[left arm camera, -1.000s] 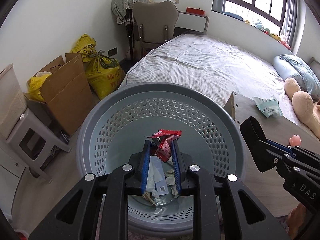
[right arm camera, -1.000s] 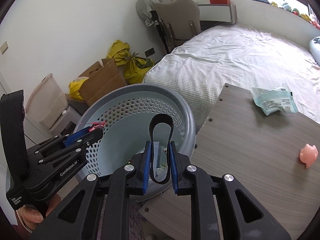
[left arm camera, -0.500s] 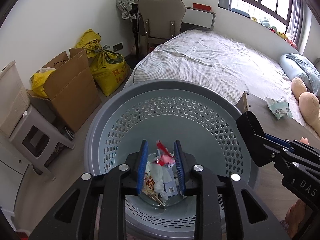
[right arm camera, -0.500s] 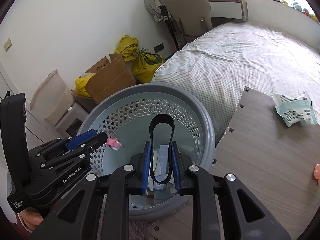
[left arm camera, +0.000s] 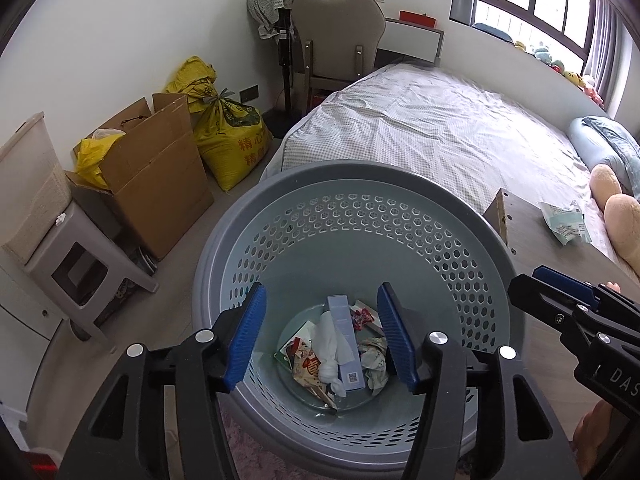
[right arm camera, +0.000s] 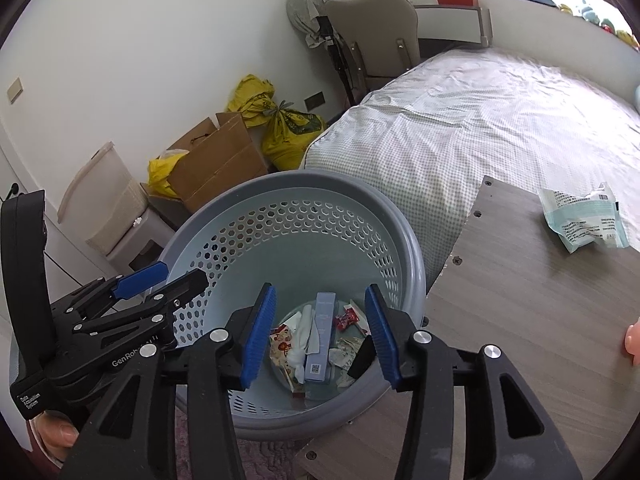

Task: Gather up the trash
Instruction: 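Open both grippers to drop the band and wrapper into the basket, then withdraw both tools from the basket toward the pig toy and wipe pack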

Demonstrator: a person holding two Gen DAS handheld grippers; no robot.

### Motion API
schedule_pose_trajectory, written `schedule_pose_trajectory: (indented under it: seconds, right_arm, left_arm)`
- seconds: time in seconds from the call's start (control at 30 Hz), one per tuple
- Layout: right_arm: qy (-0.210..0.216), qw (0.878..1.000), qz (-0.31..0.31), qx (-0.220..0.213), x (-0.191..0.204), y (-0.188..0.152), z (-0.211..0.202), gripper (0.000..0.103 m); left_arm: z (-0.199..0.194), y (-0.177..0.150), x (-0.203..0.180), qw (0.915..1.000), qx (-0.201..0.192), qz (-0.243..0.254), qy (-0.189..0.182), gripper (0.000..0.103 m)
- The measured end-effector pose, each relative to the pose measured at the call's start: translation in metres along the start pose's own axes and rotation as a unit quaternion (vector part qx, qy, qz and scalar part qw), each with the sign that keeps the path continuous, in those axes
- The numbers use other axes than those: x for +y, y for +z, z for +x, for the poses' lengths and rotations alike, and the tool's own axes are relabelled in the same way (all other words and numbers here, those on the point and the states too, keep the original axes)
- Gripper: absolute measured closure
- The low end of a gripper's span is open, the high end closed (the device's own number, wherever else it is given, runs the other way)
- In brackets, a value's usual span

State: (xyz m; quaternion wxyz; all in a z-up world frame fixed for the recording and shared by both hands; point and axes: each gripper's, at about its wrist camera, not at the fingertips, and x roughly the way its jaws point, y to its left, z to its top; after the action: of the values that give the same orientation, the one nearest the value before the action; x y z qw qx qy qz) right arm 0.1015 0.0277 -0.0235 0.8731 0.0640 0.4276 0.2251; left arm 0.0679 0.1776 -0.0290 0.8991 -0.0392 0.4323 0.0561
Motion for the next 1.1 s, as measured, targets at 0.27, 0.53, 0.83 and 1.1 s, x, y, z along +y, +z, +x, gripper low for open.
schedule_pose_trajectory:
  seconds: [0.27, 0.53, 0.83, 1.1]
  right_arm:
    - [-0.003, 1.000, -0.001, -0.005, 0.002, -0.004, -0.007, 0.055]
    - [-0.006, 1.000, 0.004, -0.021, -0.003, -0.008, -0.024, 0.052]
    - [-0.026, 0.999, 0.020, -0.033, -0.016, -0.015, -0.045, 0.052]
    - [-0.055, 0.996, 0.046, -0.047, -0.042, -0.027, -0.070, 0.051]
  left_arm:
    - [-0.010, -0.004, 0.001, 1.0000, -0.008, -0.004, -0.002, 0.043]
    - [-0.019, -0.006, -0.007, 0.9999, -0.011, -0.001, -0.002, 0.042]
    - [-0.030, -0.011, -0.026, 0.9994, -0.017, 0.011, -0.028, 0.042]
    - [-0.040, -0.014, -0.054, 0.9979, -0.026, 0.029, -0.051, 0.042]
